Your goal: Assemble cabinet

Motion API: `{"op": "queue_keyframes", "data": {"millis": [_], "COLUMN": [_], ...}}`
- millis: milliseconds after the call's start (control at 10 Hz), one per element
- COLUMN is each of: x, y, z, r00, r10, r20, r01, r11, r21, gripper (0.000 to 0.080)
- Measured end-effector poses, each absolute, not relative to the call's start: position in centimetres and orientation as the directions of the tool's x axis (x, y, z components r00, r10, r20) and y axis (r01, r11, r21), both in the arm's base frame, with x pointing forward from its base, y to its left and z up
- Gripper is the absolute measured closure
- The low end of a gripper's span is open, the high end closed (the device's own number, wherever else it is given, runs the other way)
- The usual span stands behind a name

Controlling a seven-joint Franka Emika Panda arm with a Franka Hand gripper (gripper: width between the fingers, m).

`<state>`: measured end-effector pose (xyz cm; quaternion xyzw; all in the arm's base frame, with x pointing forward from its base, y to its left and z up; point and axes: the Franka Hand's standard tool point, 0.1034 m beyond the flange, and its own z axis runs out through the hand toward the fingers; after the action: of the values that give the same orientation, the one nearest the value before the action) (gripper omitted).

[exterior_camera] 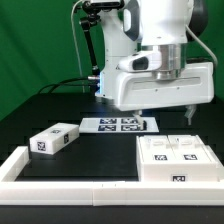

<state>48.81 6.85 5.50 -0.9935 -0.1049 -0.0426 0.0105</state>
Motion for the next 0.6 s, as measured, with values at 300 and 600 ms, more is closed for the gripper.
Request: {"op": "queue_keyframes", "data": {"millis": [300, 600], "x": [49.0, 49.8], "y": [6.2, 6.1], "z": [5.0, 4.0], "r00": [0.993, 0.993], "r10": [0.075, 0.081], "r20": [0.094, 0.089], "r01": [0.079, 0.084], "r11": [-0.996, -0.996], "r21": [-0.038, -0.038], "gripper": [0.0002, 0.0002]}}
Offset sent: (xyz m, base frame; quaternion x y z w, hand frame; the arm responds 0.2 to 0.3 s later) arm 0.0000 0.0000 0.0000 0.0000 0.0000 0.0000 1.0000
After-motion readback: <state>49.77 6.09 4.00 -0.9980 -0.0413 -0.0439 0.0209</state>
